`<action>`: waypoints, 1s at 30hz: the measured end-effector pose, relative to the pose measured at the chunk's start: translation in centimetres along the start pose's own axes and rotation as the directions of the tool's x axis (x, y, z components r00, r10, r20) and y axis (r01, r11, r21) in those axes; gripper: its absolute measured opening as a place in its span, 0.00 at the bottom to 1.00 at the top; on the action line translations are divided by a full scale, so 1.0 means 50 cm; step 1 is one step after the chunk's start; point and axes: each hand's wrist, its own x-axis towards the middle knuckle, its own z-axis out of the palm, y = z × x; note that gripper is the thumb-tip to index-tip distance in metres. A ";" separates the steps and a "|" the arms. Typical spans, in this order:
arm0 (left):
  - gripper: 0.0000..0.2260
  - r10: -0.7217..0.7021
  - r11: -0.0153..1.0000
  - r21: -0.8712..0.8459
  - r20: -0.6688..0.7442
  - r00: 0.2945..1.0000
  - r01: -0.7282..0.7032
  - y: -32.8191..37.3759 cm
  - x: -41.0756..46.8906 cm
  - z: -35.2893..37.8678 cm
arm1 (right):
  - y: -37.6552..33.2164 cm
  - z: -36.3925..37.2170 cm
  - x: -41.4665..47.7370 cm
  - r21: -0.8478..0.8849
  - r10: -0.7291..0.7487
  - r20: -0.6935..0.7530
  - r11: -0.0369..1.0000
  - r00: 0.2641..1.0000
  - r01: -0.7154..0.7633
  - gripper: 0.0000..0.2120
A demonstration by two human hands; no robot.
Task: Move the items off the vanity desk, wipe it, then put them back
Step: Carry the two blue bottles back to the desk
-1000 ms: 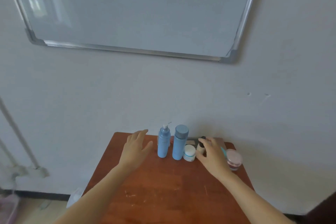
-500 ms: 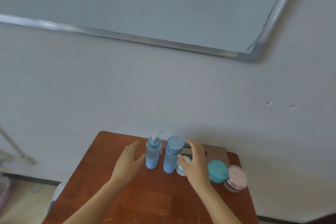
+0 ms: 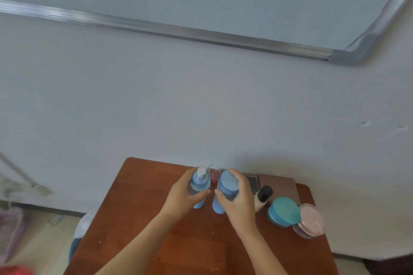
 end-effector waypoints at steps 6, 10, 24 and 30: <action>0.26 -0.005 1.000 -0.018 -0.057 0.998 0.004 -0.013 -0.023 0.001 | 0.000 -0.005 -0.001 0.000 0.042 0.062 0.999 0.997 -0.042 0.31; 0.26 -0.002 1.000 -0.020 -0.091 0.996 0.000 -0.012 -0.038 -0.005 | -0.012 -0.010 0.003 -0.019 0.047 0.078 0.999 0.996 -0.046 0.30; 0.22 0.078 0.996 -0.019 -0.185 0.980 -0.083 0.010 -0.113 -0.076 | -0.084 -0.063 -0.059 -0.058 0.016 0.127 0.998 0.992 -0.008 0.29; 0.21 0.199 0.978 -0.050 -0.039 0.979 -0.201 0.043 -0.087 -0.138 | -0.158 -0.079 -0.084 -0.104 0.060 0.015 0.993 0.998 -0.059 0.30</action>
